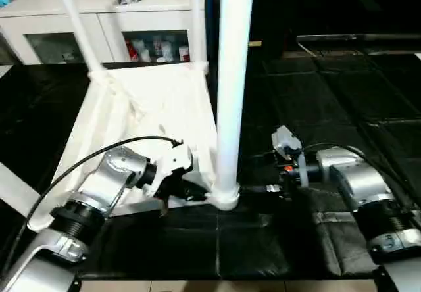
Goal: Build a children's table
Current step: Rotate leg to tighten
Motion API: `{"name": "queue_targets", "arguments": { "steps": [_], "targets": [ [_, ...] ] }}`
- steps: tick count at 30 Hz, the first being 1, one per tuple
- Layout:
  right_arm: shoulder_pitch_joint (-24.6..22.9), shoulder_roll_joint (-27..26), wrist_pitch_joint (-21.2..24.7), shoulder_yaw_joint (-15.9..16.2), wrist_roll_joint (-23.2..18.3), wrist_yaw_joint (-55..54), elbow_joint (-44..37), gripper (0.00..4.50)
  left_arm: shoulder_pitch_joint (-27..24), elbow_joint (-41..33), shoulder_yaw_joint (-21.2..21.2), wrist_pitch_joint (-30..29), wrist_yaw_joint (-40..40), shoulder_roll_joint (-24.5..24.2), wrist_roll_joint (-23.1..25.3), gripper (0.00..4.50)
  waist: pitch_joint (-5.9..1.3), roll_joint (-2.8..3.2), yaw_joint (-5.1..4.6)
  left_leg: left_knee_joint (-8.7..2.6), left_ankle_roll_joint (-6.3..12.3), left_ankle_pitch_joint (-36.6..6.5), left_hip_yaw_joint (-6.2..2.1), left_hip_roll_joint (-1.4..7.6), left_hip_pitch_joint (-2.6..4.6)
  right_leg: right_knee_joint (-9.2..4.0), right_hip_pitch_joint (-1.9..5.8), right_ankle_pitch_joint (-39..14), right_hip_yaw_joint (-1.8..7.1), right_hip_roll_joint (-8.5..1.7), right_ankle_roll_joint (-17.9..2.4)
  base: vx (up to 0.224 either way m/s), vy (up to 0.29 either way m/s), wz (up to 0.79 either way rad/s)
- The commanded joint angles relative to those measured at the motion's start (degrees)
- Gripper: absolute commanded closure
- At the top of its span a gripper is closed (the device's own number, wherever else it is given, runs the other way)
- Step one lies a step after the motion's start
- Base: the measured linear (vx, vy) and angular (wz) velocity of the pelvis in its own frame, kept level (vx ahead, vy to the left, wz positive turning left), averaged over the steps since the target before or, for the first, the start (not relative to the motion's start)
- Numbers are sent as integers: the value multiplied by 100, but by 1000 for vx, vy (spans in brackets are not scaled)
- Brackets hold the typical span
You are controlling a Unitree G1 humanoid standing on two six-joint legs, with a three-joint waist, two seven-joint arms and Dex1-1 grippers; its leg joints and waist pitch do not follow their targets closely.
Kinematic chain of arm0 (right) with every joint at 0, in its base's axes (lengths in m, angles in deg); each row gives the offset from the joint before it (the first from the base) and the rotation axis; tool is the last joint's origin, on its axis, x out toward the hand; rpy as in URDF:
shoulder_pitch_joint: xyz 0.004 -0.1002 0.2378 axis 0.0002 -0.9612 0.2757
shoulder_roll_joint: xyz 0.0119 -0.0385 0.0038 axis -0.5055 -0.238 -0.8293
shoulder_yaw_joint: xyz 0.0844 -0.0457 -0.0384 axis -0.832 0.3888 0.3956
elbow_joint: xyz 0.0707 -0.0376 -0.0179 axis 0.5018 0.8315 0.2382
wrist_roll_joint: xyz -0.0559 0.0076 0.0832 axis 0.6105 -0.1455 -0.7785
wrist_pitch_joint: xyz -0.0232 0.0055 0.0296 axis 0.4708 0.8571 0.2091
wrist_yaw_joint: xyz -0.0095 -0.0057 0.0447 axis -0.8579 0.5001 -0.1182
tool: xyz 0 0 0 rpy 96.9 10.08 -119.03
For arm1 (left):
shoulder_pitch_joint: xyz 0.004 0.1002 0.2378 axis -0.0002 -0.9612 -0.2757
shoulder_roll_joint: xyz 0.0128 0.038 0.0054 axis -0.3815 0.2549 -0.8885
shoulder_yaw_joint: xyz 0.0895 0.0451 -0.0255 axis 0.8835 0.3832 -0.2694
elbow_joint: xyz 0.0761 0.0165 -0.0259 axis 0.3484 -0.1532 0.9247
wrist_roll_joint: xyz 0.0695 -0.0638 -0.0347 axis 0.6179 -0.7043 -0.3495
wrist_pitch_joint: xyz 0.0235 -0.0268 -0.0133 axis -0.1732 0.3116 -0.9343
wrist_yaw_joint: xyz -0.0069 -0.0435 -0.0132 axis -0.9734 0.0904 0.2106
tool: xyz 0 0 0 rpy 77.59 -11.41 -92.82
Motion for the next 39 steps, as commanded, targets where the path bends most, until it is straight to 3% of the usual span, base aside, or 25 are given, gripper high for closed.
{"name": "queue_targets", "arguments": {
  "steps": [1, 15, 21, 25, 26, 39],
  "targets": [
    [120, -13, -38, 91, -64, 142, -128, 6, 33, -78, 243, 59, -229, -9, 98, 450, -380, -76, -4, -329, 429, -1147, 206, -157, -75, -336, 386, -2094, 173, -133, -1062, 0, 0, 0],
    [167, -75, -260, 194, 28, 239, 37, 6, -36, -151, 198, -8, -129, -33, 67, 450, -387, -109, 8, -329, 411, -1059, 199, -168, -112, -306, 409, -2100, 197, -137, -1005, 0, 0, 0],
    [145, -175, -335, 273, 66, 160, 15, 6, -97, -202, 176, -4, -134, -78, 49, 450, -390, -67, -4, -332, 395, -1078, 193, -163, -111, -303, 406, -2065, 195, -137, -1012, 0, 0, 0],
    [128, -158, -312, 272, 30, 171, -43, 6, -80, -166, 180, 5, -147, -71, 49, 450, -389, -74, -6, -333, 387, -1099, 193, -166, -108, -302, 410, -2022, 196, -125, -1028, 0, 0, 0],
    [116, -143, -330, 271, 31, 173, -47, 6, -69, -141, 181, 14, -147, -62, 51, 450, -391, -23, -16, -329, 378, -1116, 193, -166, -101, -304, 406, -1999, 198, -124, -1036, 0, 0, 0],
    [27, -99, -373, 292, 48, 156, -64, 6, -25, -87, 222, 18, -133, 28, 46, 450, -398, -54, -14, -326, 384, -1154, 192, -167, -102, -301, 417, -1948, 194, -120, -1076, 0, 0, 0]
  ]
}}
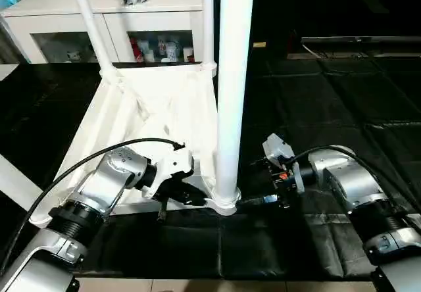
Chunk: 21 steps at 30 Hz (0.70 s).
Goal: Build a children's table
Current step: Rotate leg to tighten
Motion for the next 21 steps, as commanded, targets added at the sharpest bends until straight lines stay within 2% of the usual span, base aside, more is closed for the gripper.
{"name": "queue_targets", "arguments": {
  "steps": [1, 2, 6, 10, 12, 21],
  "targets": [
    [53, -56, -72, 36, -1, -26, 18, 6, 9, 1, 187, 11, -135, 41, 33, 450, -398, -76, -20, -348, 393, -1118, 185, -161, -101, -320, 420, -1898, 152, -125, -1112, 0, 0, 0],
    [66, -78, -87, 38, -3, -50, 27, 6, 8, 2, 181, 13, -125, 37, 37, 450, -397, -56, -13, -349, 394, -1099, 180, -157, -100, -310, 417, -1885, 153, -129, -1124, 0, 0, 0],
    [87, -137, -184, 50, -16, -63, 44, 6, 0, 2, 148, -1, -70, 38, 41, 450, -395, -70, -8, -351, 401, -1102, 183, -153, -97, -311, 409, -1918, 157, -134, -1113, 0, 0, 0],
    [125, -244, -452, 19, 6, -149, 177, 6, -20, -15, 132, -8, -36, 40, 41, 450, -387, -116, -10, -353, 407, -1085, 190, -157, -101, -324, 403, -2054, 157, -140, -1057, 0, 0, 0],
    [140, -288, -415, 23, -36, -72, 237, 6, -33, -33, 125, -15, -8, 47, 43, 450, -387, -127, -4, -355, 418, -1074, 187, -158, -109, -318, 407, -2111, 157, -145, -1028, 0, 0, 0],
    [334, -385, -398, 5, -51, 37, 643, 78, -68, -99, 97, -36, 8, 0, 31, 450, -379, -127, -12, -358, 407, -1143, 186, -150, -104, -317, 396, -2098, 162, -147, -1063, 0, 0, 0]
  ]
}}
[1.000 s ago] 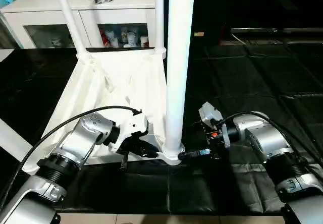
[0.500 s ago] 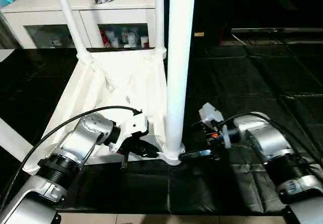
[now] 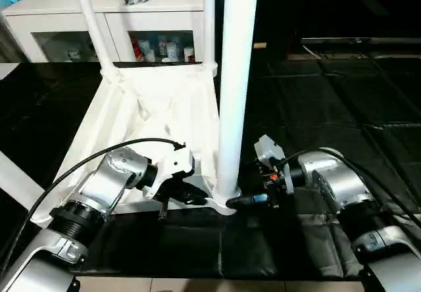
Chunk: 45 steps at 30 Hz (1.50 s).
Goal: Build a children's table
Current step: Rotate leg to tighten
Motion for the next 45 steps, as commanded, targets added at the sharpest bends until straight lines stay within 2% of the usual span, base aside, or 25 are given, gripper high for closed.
{"name": "queue_targets", "arguments": {
  "steps": [1, 5, 7, 8, 14, 15, 20, 24, 27, 29, 30, 31, 33, 34, 35, 36, 37, 38, 39, 40, 41, 42, 43, 44, 45],
  "targets": [
    [132, -18, -49, -9, -39, 68, 53, 80, -58, -83, 107, -20, -56, -23, 34, 450, -383, -95, -14, -372, 404, -1135, 186, -152, -101, -321, 398, -2115, 156, -149, -1052, 0, 0, 0],
    [155, -72, -56, -77, -93, 52, 134, 120, -75, -98, 99, -23, -51, -37, 31, 450, -383, -92, -12, -373, 407, -1115, 185, -150, -97, -322, 394, -2141, 157, -151, -1037, 0, 0, 0],
    [170, -145, -76, -111, -122, 6, 202, 134, -81, -87, 96, -6, -53, -51, 35, 450, -386, -56, -18, -372, 395, -1142, 181, -147, -96, -321, 389, -2135, 156, -152, -1054, 0, 0, 0],
    [170, -145, -76, -111, -122, 6, 202, 143, -81, -87, 96, -6, -53, -51, 35, 450, -384, -71, -26, -374, 392, -1165, 183, -150, -98, -326, 393, -2118, 152, -146, -1062, 0, 0, 0],
    [126, -264, -23, -94, -168, 17, 233, 187, -74, -43, 98, 11, -49, -43, 35, 450, -386, -45, -37, -380, 374, -1210, 177, -143, -90, -322, 396, -2049, 153, -141, -1093, 0, 0, 0],
    [95, -268, -1, -83, -176, 22, 181, 208, -68, -35, 100, 9, -39, -29, 36, 450, -390, -46, -36, -378, 373, -1195, 178, -144, -90, -315, 399, -2012, 155, -141, -1105, 0, 0, 0],
    [-5, -290, 56, -91, -231, 74, 64, 234, -33, -3, 75, -55, 45, 55, 6, 450, -394, -50, -25, -376, 372, -1147, 179, -141, -92, -299, 403, -1885, 160, -141, -1161, 0, 0, 0],
    [-86, -387, 165, -90, -137, -346, 9, 241, 35, 82, -1, -251, 275, 199, -10, 450, -371, -46, -33, -383, 348, -1270, 187, -142, -72, -330, 387, -2063, 162, -137, -1118, 0, 0, 0],
    [-111, -798, 228, -248, 60, -1628, 48, 246, 243, 375, -188, -565, 992, 643, 15, 450, -322, -55, -85, -389, 238, -1485, 187, -194, -53, -422, 369, -2752, 133, -128, -847, 0, 0, 0],
    [-64, -1047, 308, -337, 177, -2362, 183, 246, 336, 517, -297, -732, 1434, 887, 36, 450, -294, -47, -161, -374, 149, -1652, 168, -245, -26, -521, 340, -3441, 67, -130, -488, -50, -2, -3],
    [-64, -1047, 308, -337, 177, -2362, 183, 248, 336, 517, -297, -732, 1434, 887, 36, 450, -287, -62, -193, -365, 158, -1714, 166, -262, -31, -555, 340, -3579, 39, -122, -404, 0, 0, 0],
    [64, -1351, 451, -502, 258, -3269, 436, 249, 461, 685, -432, -881, 1943, 1164, 56, 450, -284, -65, -259, -361, 166, -1773, 147, -282, -65, -585, 360, -3761, -8, -120, -251, 0, 0, 0],
    [184, -1583, 468, -622, 330, -3959, 642, 251, 587, 839, -586, -981, 2409, 1416, 45, 450, -255, -37, -384, -304, 148, -2000, 133, -329, -44, -702, 307, -4117, -139, -102, -31, 0, 0, 0],
    [228, -1679, 441, -652, 376, -4242, 699, 251, 653, 908, -680, -1011, 2650, 1547, 29, 450, -246, -28, -493, -259, 193, -2186, 116, -346, -44, -802, 316, -4269, -284, -83, 156, 0, 0, 0],
    [249, -1730, 429, -665, 401, -4390, 723, 251, 687, 940, -729, -1027, 2771, 1614, 21, 450, -273, 43, -581, -235, 278, -2295, 91, -334, -11, -888, 361, -4159, -436, -95, 266, 0, 0, 0],
    [254, -1741, 426, -668, 406, -4422, 728, 251, 694, 947, -740, -1030, 2797, 1628, 19, 450, -274, 69, -616, -278, 315, -2344, 52, -296, -70, -888, 449, -3997, -487, -105, 289, -34, 55, -19],
    [354, -1941, 429, -804, 441, -4984, 821, 251, 822, 1072, -905, -1022, 3164, 1841, 3, 450, -250, 198, -681, -456, 368, -2833, -88, -109, -173, -744, 637, -3418, -531, -114, 219, -28, 70, -22],
    [354, -1941, 429, -804, 441, -4984, 821, 251, 822, 1072, -905, -1022, 3164, 1841, 3, 450, -263, 251, -680, -685, 439, -3577, -256, 170, -216, -285, 781, -2340, -338, -182, -83, -28, 70, -22],
    [396, -2037, 435, -870, 470, -5234, 851, 251, 884, 1138, -967, -991, 3312, 1926, 25, 450, -265, 255, -646, -718, 439, -3778, -262, 213, -148, -225, 730, -2003, -208, -219, -252, 0, 0, 0],
    [449, -2160, 435, -965, 467, -5471, 895, 251, 950, 1193, -1025, -956, 3435, 2014, 56, 450, -212, 142, -678, -548, 332, -3747, -85, -84, 105, -632, 455, -2706, -287, -176, -388, 0, 0, 0],
    [449, -2164, 430, -968, 464, -5467, 895, 251, 951, 1192, -1025, -955, 3433, 2015, 57, 450, -164, 8, -787, -232, 332, -3196, 54, -393, 263, -986, 243, -3965, -587, -153, -56, 0, 0, 0],
    [455, -2201, 376, -995, 424, -5408, 895, 251, 959, 1180, -1023, -949, 3397, 2021, 63, 450, -198, 26, -801, -150, 378, -2850, 74, -450, 199, -1044, 312, -4219, -680, -164, 164, 62, 35, -2],
    [445, -2199, 336, -983, 425, -5356, 883, 216, 951, 1170, -1007, -927, 3366, 2003, 72, 450, -245, 97, -852, -184, 451, -2574, 27, -380, 44, -1016, 480, -4063, -763, -211, 373, 0, 0, 0],
    [425, -2190, 294, -966, 421, -5283, 858, 196, 924, 1151, -952, -867, 3264, 1925, 105, 450, -265, 235, -843, -343, 466, -2732, -88, -186, -96, -844, 655, -3475, -712, -261, 320, 0, 0, 0],
    [407, -2177, 269, -951, 420, -5226, 836, 182, 899, 1133, -918, -820, 3184, 1869, 119, 450, -266, 282, -818, -444, 472, -2946, -142, -55, -129, -690, 700, -3075, -602, -286, 181, 0, 0, 0]
  ]
}}
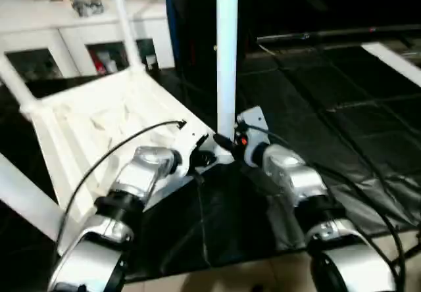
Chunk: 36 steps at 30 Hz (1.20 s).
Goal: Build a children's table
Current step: Rotate leg to tighten
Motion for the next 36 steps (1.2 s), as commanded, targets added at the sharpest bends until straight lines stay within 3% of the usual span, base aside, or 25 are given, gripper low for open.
{"name": "queue_targets", "arguments": {
  "steps": [1, 2, 3, 4, 5, 7, 9, 10, 11, 12, 13, 14, 15, 16, 17, 18, 20, 25, 26, 36],
  "targets": [
    [-22, -328, 77, 257, -91, 357, 84, 182, 170, -239, 184, 271, -264, 149, -93, 450, -335, 35, -17, -585, 402, -3218, 73, -8, -77, -168, 443, -2546, 281, -87, -136, 0, 0, 0],
    [-39, -303, 82, 268, -106, 402, 57, 175, 141, -265, 199, 281, -335, 107, -92, 450, -310, -17, -31, -547, 376, -3222, 115, -87, -28, -245, 370, -2649, 279, -88, -232, 0, 0, 0],
    [-52, -282, 75, 277, -103, 444, 40, 165, 120, -282, 215, 305, -391, 78, -88, 450, -327, -82, -12, -410, 335, -2815, 209, -289, 65, -371, 260, -3129, 238, -97, -331, 0, 0, 0],
    [-85, -223, 59, 302, -94, 555, -3, 153, 72, -321, 245, 316, -497, 9, -81, 450, -348, -114, 2, -369, 384, -2289, 237, -355, -47, -340, 315, -3277, 242, -110, -354, 0, 0, 0],
    [-115, -163, 61, 321, -89, 649, -43, 144, 38, -350, 258, 307, -554, -41, -79, 450, -384, -69, 35, -402, 419, -1955, 215, -301, -133, -259, 367, -3022, 309, -137, -444, 0, 0, 0],
    [-212, 77, 61, 353, -120, 1069, -192, 125, -57, -417, 322, 345, -776, -204, -67, 450, -413, -65, 95, -415, 470, -1624, 231, -246, -124, -169, 327, -2381, 389, -116, -749, 0, 0, 0],
    [-302, 306, 136, 390, -192, 1466, -356, 114, -131, -480, 396, 425, -979, -335, -44, 450, -421, -121, 160, -406, 559, -1541, 276, -233, -88, -126, 302, -2185, 441, -82, -900, 25, -11, 7],
    [-372, 494, 133, 442, -218, 1765, -485, 99, -175, -519, 452, 480, -1131, -425, -31, 450, -422, -158, 205, -397, 604, -1435, 318, -231, -73, -104, 257, -2123, 514, -58, -990, 54, -34, 23],
    [-408, 588, 126, 468, -229, 1913, -549, 99, -197, -539, 480, 505, -1204, -467, -24, 450, -434, -154, 268, -387, 634, -1359, 350, -220, -21, -71, 220, -2087, 561, -53, -1101, 54, -34, 23],
    [-493, 828, 169, 542, -276, 2308, -726, 87, -242, -576, 549, 597, -1397, -571, -12, 450, -435, -195, 277, -383, 657, -1266, 358, -221, -52, -45, 230, -2026, 582, -41, -1122, 51, -38, 18],
    [-574, 1065, 196, 611, -312, 2684, -891, 77, -280, -605, 609, 639, -1563, -664, 5, 450, -469, -219, 330, -367, 728, -974, 355, -215, -119, 45, 287, -1784, 622, -38, -1161, 0, 0, 0],
    [-648, 1282, 224, 664, -340, 3037, -1043, 67, -309, -624, 668, 700, -1709, -754, 30, 450, -493, -211, 425, -338, 801, -615, 358, -211, -152, 116, 294, -1455, 655, -39, -1211, 0, 0, 0],
    [-725, 1525, 288, 719, -377, 3396, -1214, 61, -338, -634, 737, 823, -1884, -853, 55, 450, -491, -255, 458, -331, 843, -530, 373, -209, -138, 120, 274, -1348, 666, -27, -1252, 0, 0, 0],
    [-802, 1770, 372, 767, -400, 3719, -1385, 53, -362, -647, 805, 904, -2040, -949, 64, 450, -490, -229, 534, -317, 890, -451, 374, -195, -131, 164, 274, -1224, 684, -18, -1307, 0, 0, 0],
    [-823, 1841, 398, 781, -403, 3798, -1430, 43, -368, -650, 820, 907, -2079, -973, 65, 450, -498, -256, 589, -314, 912, -369, 386, -181, -118, 189, 263, -1140, 700, -26, -1357, 0, 0, 0],
    [-887, 2068, 480, 802, -409, 4003, -1565, 32, -390, -663, 873, 982, -2246, -1054, 58, 450, -493, -247, 602, -313, 905, -346, 388, -182, -132, 194, 267, -1141, 703, -22, -1362, 0, 0, 0],
    [-950, 2289, 547, 796, -420, 4175, -1690, 16, -416, -675, 935, 1155, -2458, -1138, 53, 450, -490, -308, 657, -318, 834, -346, 403, -181, -150, 185, 282, -1277, 710, -26, -1259, 0, 0, 0],
    [-1191, 2860, 826, 630, -676, 4502, -2250, 4, -417, -585, 1192, 1956, -2988, -1431, 198, 450, -439, -345, 687, -376, 539, -851, 436, -167, -88, 98, 226, -1963, 751, -10, -973, 0, 0, 0],
    [-1259, 2945, 900, 580, -732, 4528, -2390, 4, -404, -558, 1165, 2068, -3057, -1420, 142, 450, -429, -316, 683, -384, 473, -948, 442, -167, -72, 79, 215, -2089, 780, 1, -929, 0, 0, 0],
    [-1627, 3123, 1125, 193, -686, 3817, -2751, 4, -359, -485, 1205, 2611, -3489, -1273, -96, 450, -464, -328, 804, -373, 371, -819, 458, -174, -54, 131, 207, -1720, 880, 31, -1101, 0, 0, 0]
  ]
}}
